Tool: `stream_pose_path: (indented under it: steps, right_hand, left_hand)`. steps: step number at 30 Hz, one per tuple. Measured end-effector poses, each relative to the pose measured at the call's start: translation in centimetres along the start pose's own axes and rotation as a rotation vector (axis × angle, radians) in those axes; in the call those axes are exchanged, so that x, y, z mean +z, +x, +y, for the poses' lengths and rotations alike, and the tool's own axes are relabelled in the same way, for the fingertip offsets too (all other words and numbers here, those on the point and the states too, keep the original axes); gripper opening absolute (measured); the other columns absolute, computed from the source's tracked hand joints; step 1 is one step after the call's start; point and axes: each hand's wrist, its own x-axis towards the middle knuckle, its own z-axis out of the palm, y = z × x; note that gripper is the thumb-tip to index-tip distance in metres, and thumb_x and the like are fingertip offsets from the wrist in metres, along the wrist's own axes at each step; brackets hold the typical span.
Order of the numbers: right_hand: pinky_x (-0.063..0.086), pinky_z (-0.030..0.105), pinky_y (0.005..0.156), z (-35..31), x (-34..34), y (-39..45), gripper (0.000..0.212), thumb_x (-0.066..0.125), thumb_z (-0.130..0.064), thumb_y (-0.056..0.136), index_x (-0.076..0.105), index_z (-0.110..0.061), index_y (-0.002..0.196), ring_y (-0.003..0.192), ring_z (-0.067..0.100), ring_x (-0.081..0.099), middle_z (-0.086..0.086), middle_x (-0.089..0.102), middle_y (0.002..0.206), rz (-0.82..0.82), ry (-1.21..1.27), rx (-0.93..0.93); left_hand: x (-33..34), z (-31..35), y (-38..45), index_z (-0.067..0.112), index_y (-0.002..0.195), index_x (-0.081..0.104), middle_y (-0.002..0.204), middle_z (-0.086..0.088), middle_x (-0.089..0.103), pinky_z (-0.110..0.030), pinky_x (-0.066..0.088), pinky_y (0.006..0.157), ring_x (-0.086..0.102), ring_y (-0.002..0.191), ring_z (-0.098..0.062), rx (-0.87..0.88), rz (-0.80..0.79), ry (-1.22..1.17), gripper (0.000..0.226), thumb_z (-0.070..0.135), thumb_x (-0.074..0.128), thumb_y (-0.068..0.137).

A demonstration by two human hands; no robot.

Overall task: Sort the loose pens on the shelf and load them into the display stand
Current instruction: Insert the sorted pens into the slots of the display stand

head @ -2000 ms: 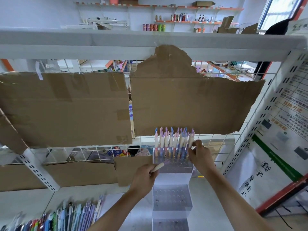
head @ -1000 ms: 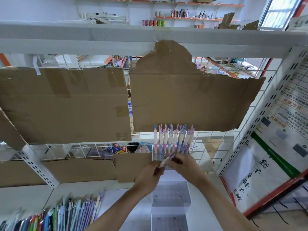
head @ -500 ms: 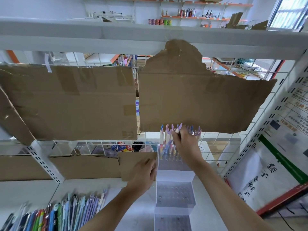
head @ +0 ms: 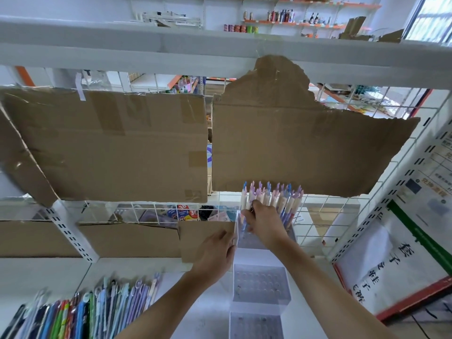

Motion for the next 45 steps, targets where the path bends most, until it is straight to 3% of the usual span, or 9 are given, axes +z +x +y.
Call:
stream_pose_path:
  steps: [8, 13, 21, 24, 28, 32, 40, 43, 45]
  right_hand:
    - [0.051, 0.034, 0.071, 0.6, 1.3, -0.4, 0.030, 0.045, -0.031, 0.098, 0.061, -0.006, 0.095, 0.080, 0.024, 0.063, 0.011, 0.066, 0.089, 0.029, -0.026, 0.026]
    - [0.055, 0.041, 0.073, 1.0, 2.1, -0.7, 0.028, 0.047, -0.031, 0.097, 0.060, -0.008, 0.090, 0.075, 0.027, 0.064, 0.011, 0.066, 0.085, 0.052, 0.052, 0.028]
    - [0.052, 0.035, 0.073, 1.1, 2.1, -0.3, 0.026, 0.044, -0.032, 0.098, 0.057, -0.011, 0.091, 0.082, 0.026, 0.065, 0.009, 0.066, 0.087, 0.037, 0.008, 0.039]
    - [0.054, 0.036, 0.076, 1.5, 2.6, -0.8, 0.024, 0.047, -0.036, 0.096, 0.058, -0.015, 0.103, 0.088, 0.024, 0.065, 0.006, 0.067, 0.098, 0.054, 0.011, 0.050]
    - [0.045, 0.029, 0.066, 2.0, 3.7, -2.5, 0.018, 0.043, -0.028, 0.098, 0.053, -0.014, 0.102, 0.087, 0.027, 0.064, 0.005, 0.064, 0.095, 0.091, -0.106, 0.009]
    - [0.045, 0.032, 0.071, 2.1, 6.9, -4.8, 0.019, 0.042, -0.026, 0.097, 0.053, -0.012, 0.103, 0.086, 0.026, 0.063, 0.005, 0.064, 0.100, -0.020, -0.188, -0.145]
    - [0.042, 0.034, 0.069, 4.6, 13.1, -4.5, 0.024, 0.039, -0.032, 0.099, 0.052, -0.012, 0.104, 0.092, 0.033, 0.061, 0.009, 0.064, 0.105, -0.151, -0.226, -0.021]
    - [0.035, 0.033, 0.060, 5.1, 15.3, -4.5, 0.021, 0.043, -0.026, 0.098, 0.054, -0.008, 0.097, 0.084, 0.037, 0.062, 0.012, 0.062, 0.102, -0.089, -0.221, 0.000]
    - [0.032, 0.030, 0.052, 5.3, 16.4, -4.7, 0.015, 0.053, -0.020, 0.094, 0.055, -0.006, 0.089, 0.068, 0.037, 0.063, 0.012, 0.062, 0.091, -0.010, -0.236, 0.010]
  left_hand:
    - [0.4, -0.1, 0.1, 0.017, 0.113, 0.058, 0.107, -0.001, 0.060, -0.014, 0.034, 0.069, 0.057, 0.090, -0.013, -0.042, -0.010, -0.027, 0.023, 0.026, 0.042, 0.098]
    - [0.4, -0.1, 0.0, 0.017, 0.112, 0.059, 0.106, 0.000, 0.061, -0.014, 0.037, 0.070, 0.058, 0.090, -0.013, -0.056, 0.005, -0.046, 0.022, 0.025, 0.044, 0.098]
    - [0.6, -0.4, 0.1, 0.018, 0.111, 0.059, 0.104, 0.001, 0.060, -0.013, 0.035, 0.069, 0.057, 0.090, -0.011, -0.074, 0.010, -0.075, 0.021, 0.025, 0.045, 0.097]
    - [0.5, -0.9, -0.4, 0.013, 0.105, 0.060, 0.097, -0.002, 0.059, -0.017, 0.037, 0.064, 0.056, 0.084, -0.015, -0.084, -0.012, -0.081, 0.019, 0.022, 0.046, 0.097]
    - [1.4, -3.1, -2.0, 0.010, 0.101, 0.061, 0.096, -0.003, 0.057, -0.012, 0.034, 0.059, 0.051, 0.078, -0.012, -0.136, -0.048, -0.113, 0.015, 0.017, 0.049, 0.094]
    - [3.0, -6.3, -4.9, 0.010, 0.107, 0.061, 0.101, -0.006, 0.057, -0.027, 0.042, 0.071, 0.057, 0.087, -0.023, -0.257, -0.106, -0.096, 0.018, 0.015, 0.053, 0.091]
    - [6.6, -12.5, -11.5, 0.008, 0.113, 0.057, 0.109, -0.010, 0.058, -0.034, 0.046, 0.082, 0.059, 0.101, -0.027, -0.500, -0.338, -0.036, 0.023, 0.018, 0.052, 0.093]
    - [7.9, -14.3, -14.1, 0.007, 0.115, 0.057, 0.112, -0.011, 0.059, -0.035, 0.046, 0.084, 0.059, 0.104, -0.027, -0.605, -0.432, -0.007, 0.026, 0.021, 0.053, 0.094]
    - [8.4, -15.5, -15.2, 0.005, 0.116, 0.058, 0.113, -0.013, 0.059, -0.034, 0.045, 0.085, 0.058, 0.106, -0.027, -0.679, -0.461, 0.016, 0.027, 0.020, 0.053, 0.094]
